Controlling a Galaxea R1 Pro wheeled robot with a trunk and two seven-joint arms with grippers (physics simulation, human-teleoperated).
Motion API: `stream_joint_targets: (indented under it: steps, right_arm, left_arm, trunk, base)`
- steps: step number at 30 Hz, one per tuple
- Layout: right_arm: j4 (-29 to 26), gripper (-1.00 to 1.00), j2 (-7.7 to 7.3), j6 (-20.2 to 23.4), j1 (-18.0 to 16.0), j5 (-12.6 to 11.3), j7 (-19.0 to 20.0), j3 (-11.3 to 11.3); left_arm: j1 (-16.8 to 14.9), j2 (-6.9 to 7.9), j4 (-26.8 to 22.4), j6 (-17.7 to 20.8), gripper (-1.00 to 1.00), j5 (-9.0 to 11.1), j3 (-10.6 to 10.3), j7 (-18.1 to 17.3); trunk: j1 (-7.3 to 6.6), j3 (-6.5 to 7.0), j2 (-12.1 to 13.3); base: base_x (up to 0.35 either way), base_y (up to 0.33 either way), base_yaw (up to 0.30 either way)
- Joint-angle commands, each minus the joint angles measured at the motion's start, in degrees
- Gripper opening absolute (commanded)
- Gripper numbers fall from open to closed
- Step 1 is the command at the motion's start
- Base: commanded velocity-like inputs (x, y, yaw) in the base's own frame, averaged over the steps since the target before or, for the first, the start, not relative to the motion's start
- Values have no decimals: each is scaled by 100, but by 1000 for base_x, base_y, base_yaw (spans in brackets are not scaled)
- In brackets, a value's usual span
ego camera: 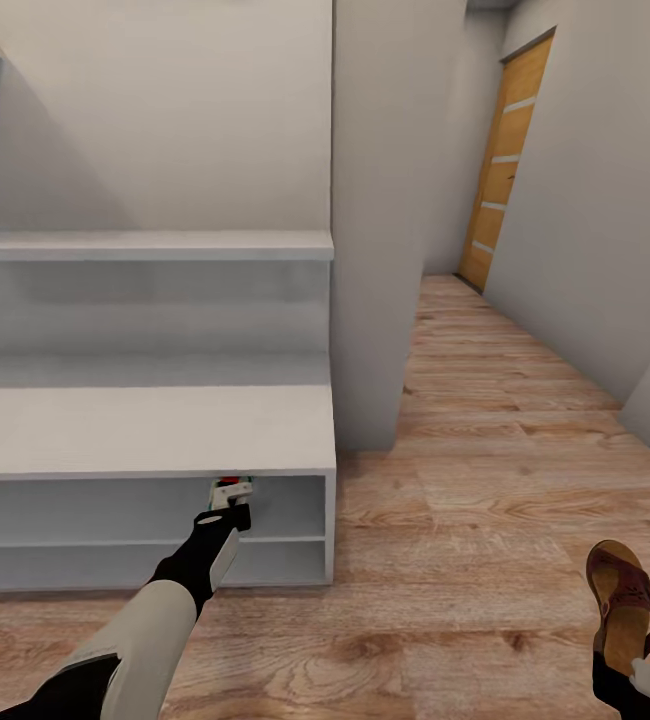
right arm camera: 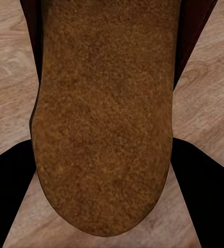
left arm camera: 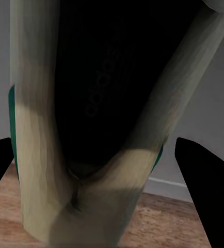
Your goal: Pick up the two gym shoes and the two sandals from the corridor floor and place them onto the hallstand (shoe rack) in the corridor, making sure they are on the rack and not on the floor. Arrange them so the two gym shoes are next to each other and the two sandals are next to each other.
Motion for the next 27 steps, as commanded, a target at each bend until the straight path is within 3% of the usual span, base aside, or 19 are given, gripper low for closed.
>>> stream_joint_targets:
  steps: [1, 27]
  right_arm:
    - [5, -100, -3, -24, -3, -60, -9, 31]
    - [3, -100, 4, -22, -3, -65, -17, 31]
  left_arm:
    - [-2, -7, -11, 37, -100, -61, 33, -14]
    - [-2, 3, -36, 34, -100, -61, 12, -28]
  trunk:
    - [-1, -5, -2]
    - [-1, -65, -2]
  base:
    - [0, 0, 0]
    - [24, 0, 0]
